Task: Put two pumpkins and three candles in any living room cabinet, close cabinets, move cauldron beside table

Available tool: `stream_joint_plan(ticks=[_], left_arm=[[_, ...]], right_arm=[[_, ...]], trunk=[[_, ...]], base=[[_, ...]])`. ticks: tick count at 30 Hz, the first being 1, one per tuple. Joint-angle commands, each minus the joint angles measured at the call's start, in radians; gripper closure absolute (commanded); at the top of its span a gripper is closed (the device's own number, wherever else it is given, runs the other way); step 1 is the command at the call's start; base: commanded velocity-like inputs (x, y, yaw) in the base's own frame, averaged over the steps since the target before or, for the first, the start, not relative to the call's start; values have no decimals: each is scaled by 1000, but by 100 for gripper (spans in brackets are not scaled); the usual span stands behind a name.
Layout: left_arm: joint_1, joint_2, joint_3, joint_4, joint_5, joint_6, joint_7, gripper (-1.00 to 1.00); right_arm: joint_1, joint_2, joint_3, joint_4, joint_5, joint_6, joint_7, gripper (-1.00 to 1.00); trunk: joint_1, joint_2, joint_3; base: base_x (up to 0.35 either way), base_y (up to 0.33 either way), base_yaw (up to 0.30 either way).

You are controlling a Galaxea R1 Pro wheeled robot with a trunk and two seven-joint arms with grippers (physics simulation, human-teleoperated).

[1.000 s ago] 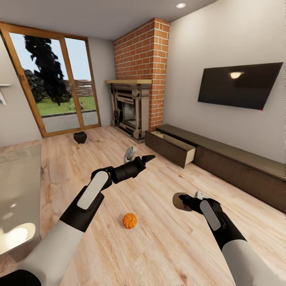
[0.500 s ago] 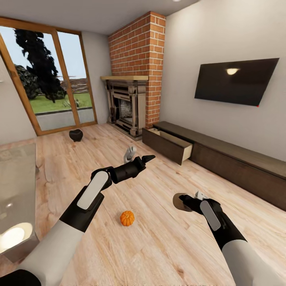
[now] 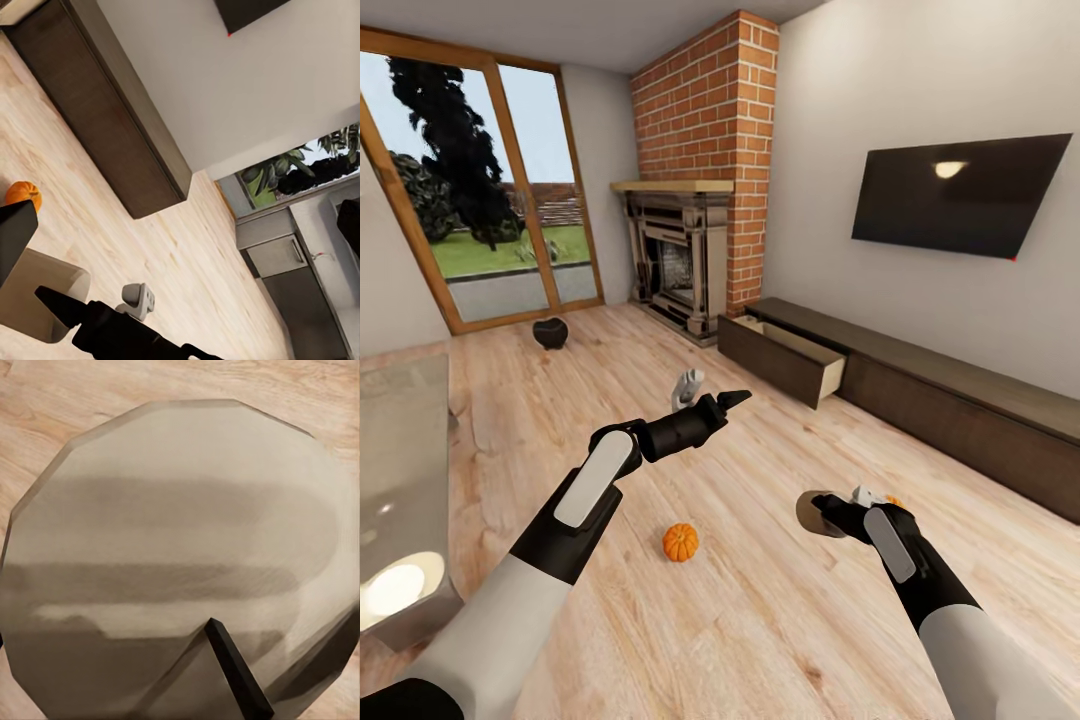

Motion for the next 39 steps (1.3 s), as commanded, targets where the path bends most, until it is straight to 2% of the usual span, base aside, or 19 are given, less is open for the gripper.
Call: stream_joint_plan(ticks=[1,39], left_arm=[[0,0,0,0,0,0,0,-100],[0,-1,0,2,0,0,0,-100]], right_arm=[[0,0,0,0,-7,-2,-1,100],[0,-1,0,0,-7,-3,-1,100]], trunk=[[0,0,-2],[0,0,-62]], base=[[0,0,0],[0,0,0]])
